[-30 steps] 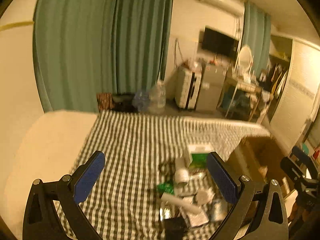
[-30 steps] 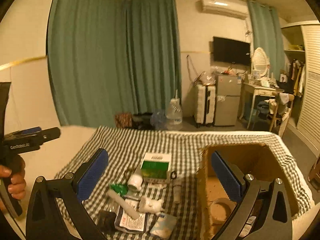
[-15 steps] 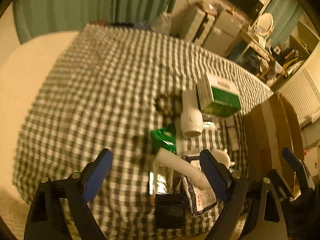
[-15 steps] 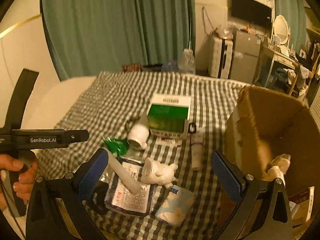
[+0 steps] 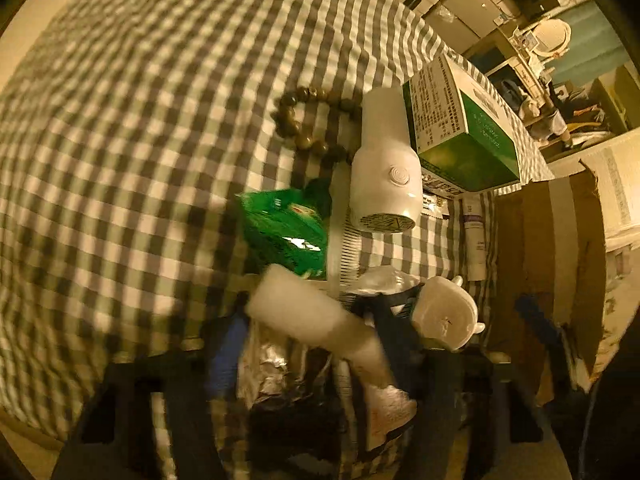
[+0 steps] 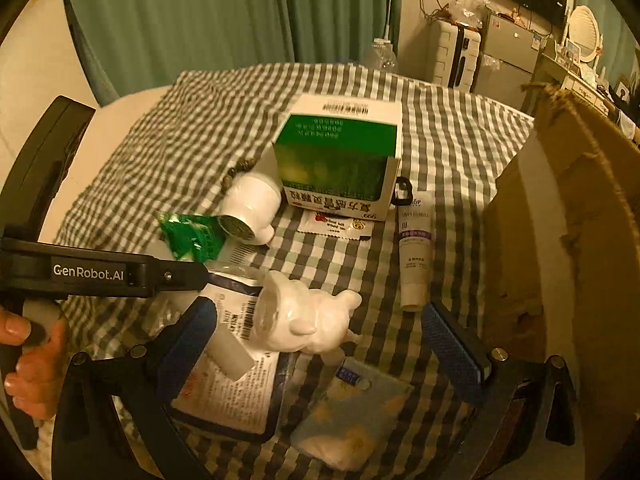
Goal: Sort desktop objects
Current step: 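Grasp the white tube with the left tool while the right tool grasps the white figurine, then carry the white tube and figurine toward the cardboard box with both tools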
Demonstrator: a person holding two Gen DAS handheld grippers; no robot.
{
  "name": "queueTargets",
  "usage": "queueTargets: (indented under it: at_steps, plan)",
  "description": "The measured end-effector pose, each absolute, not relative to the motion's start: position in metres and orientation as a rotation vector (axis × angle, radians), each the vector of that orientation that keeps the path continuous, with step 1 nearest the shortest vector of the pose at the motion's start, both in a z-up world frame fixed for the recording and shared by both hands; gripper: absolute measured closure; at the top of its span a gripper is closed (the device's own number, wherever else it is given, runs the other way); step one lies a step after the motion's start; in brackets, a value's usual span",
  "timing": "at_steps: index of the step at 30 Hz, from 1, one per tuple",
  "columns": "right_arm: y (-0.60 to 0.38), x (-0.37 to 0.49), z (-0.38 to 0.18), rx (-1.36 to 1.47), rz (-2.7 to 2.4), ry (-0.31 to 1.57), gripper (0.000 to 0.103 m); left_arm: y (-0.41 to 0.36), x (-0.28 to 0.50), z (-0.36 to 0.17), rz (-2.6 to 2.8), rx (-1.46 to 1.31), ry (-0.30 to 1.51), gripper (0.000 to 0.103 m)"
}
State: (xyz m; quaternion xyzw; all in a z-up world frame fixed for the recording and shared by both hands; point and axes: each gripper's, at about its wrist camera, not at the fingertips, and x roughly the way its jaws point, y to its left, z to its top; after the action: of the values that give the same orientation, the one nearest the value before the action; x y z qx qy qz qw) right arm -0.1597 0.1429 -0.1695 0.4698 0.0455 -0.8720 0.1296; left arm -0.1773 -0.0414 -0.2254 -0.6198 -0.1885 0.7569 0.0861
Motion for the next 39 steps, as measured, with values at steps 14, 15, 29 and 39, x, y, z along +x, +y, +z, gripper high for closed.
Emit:
queueTargets:
  at_steps: [14, 15, 29, 39]
  plan:
    - [0.14, -0.181, -0.196, 1.458, -2.451, 0.087, 0.043, -0.043, -0.168, -0.189, 2.405, -1.683, -0.517, 0.088]
    - [0.139, -0.18, -0.196, 1.463, -2.455, 0.098, 0.043, -0.042, -0.168, -0.184, 2.42, -1.666, -0.509, 0.089]
    - [0.143, -0.163, -0.151, 1.302, -2.553, 0.064, 0.044, -0.052, -0.154, -0.122, 2.625, -1.386, -0.465, 0.089]
    - [0.144, -0.125, -0.09, 1.077, -2.639, 0.011, 0.044, -0.067, -0.109, -0.069, 2.809, -1.161, -0.342, 0.089]
